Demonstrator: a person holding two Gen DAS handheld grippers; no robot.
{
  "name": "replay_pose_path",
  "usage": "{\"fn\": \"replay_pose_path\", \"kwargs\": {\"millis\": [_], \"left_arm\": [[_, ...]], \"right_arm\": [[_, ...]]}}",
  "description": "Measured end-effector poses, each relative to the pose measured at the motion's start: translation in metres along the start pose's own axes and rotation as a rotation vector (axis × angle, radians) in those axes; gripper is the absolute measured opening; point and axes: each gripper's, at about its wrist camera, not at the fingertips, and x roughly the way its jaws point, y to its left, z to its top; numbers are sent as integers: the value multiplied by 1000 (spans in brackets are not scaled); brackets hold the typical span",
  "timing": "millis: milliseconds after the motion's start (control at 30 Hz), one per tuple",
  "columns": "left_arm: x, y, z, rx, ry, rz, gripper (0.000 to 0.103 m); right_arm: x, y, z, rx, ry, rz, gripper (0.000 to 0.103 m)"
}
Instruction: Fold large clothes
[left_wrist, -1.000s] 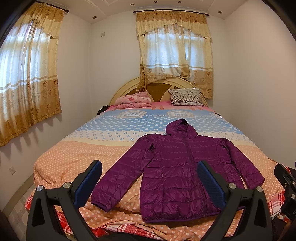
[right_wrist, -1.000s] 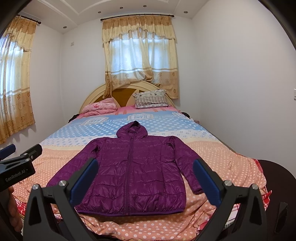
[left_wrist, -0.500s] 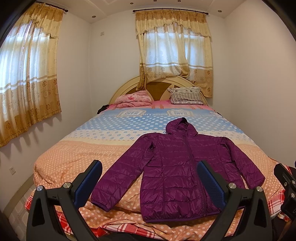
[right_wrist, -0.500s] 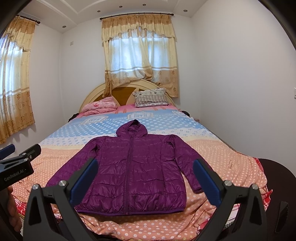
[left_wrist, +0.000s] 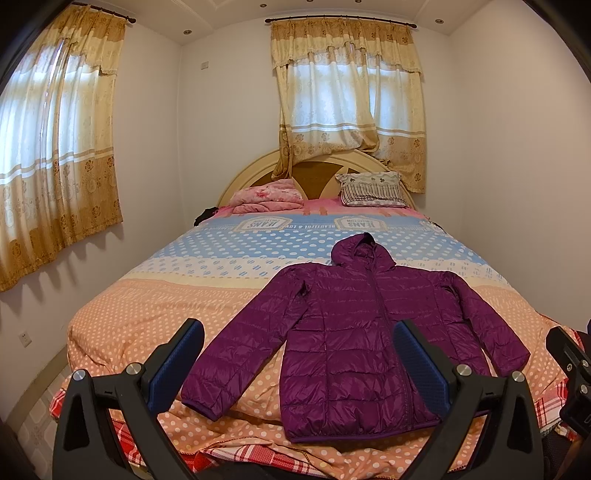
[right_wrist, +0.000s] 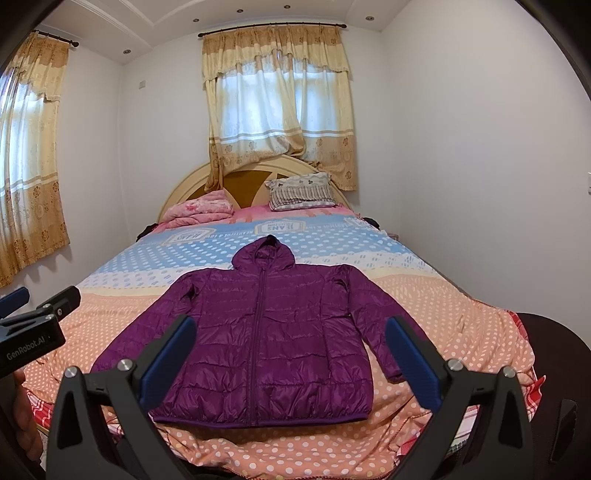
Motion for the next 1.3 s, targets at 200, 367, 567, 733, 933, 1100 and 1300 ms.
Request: {"fn": "replay_pose_path", "kwargs": {"millis": [200, 367, 567, 733, 933, 1100, 1300], "left_arm": [[0, 0, 0, 0, -1, -1, 102], [1, 0, -1, -1, 1, -1, 102], [2, 0, -3, 0, 4, -2, 102], [6, -2, -9, 1, 12, -6, 102], [10, -2, -8, 3, 27, -10, 102], [19, -3, -11, 9, 53, -16, 102], [55, -10, -23, 48, 112, -30, 102]], "right_arm": [[1, 0, -1, 1, 1, 1, 103], [3, 1, -2, 4, 6, 1, 103], [6, 3, -5, 11, 14, 5, 103], [8, 1, -6, 18, 26, 11, 103], [13, -1, -8, 30, 42, 17, 103], [22, -6, -10, 39, 65, 20, 103], [52, -26, -20, 64, 125, 48, 103]]}}
